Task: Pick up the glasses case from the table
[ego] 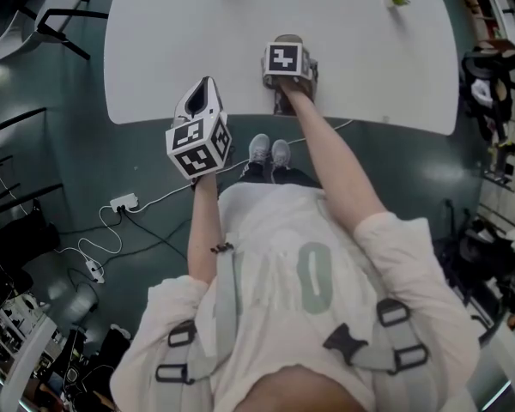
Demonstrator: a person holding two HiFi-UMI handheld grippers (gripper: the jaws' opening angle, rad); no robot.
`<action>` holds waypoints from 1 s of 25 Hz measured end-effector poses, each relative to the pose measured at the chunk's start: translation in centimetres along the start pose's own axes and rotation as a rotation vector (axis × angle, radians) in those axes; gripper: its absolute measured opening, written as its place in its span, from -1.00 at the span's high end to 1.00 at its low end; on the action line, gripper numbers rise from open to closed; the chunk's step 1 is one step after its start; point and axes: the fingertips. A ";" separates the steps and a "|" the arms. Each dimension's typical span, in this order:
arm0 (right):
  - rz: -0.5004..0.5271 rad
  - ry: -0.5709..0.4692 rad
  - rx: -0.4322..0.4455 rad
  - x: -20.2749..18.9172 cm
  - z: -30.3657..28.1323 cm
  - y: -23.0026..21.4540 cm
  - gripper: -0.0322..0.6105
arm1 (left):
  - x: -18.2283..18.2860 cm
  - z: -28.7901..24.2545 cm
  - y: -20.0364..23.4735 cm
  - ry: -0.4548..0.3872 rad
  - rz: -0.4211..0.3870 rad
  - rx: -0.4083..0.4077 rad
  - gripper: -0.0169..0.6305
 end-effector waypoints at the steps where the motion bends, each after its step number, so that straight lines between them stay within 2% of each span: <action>1: -0.001 0.000 -0.003 -0.1 0.1 -0.1 -0.40 | 0.0 0.0 -0.2 0.000 -0.002 -0.002 0.94; 5: -0.003 -0.004 -0.008 -0.1 0.1 -0.2 -0.40 | -0.2 0.1 -0.4 0.004 -0.007 -0.005 0.94; 15: -0.045 -0.016 0.047 0.0 0.2 -0.4 -0.29 | -0.2 0.6 -0.8 0.002 -0.008 -0.013 0.94; 22: 0.011 -0.049 0.045 0.9 1.9 -1.4 -0.29 | -0.3 1.3 -1.7 -0.005 -0.023 -0.033 0.94; 25: 0.015 -0.103 0.046 2.3 3.4 -3.2 -0.29 | 0.0 1.6 -2.3 -0.009 -0.026 -0.039 0.94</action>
Point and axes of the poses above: the fingertips, and each gripper's own axes: z backward along the fingers, y to its left, x out of its top, and after that the axes turned 13 degrees about z, right-handed
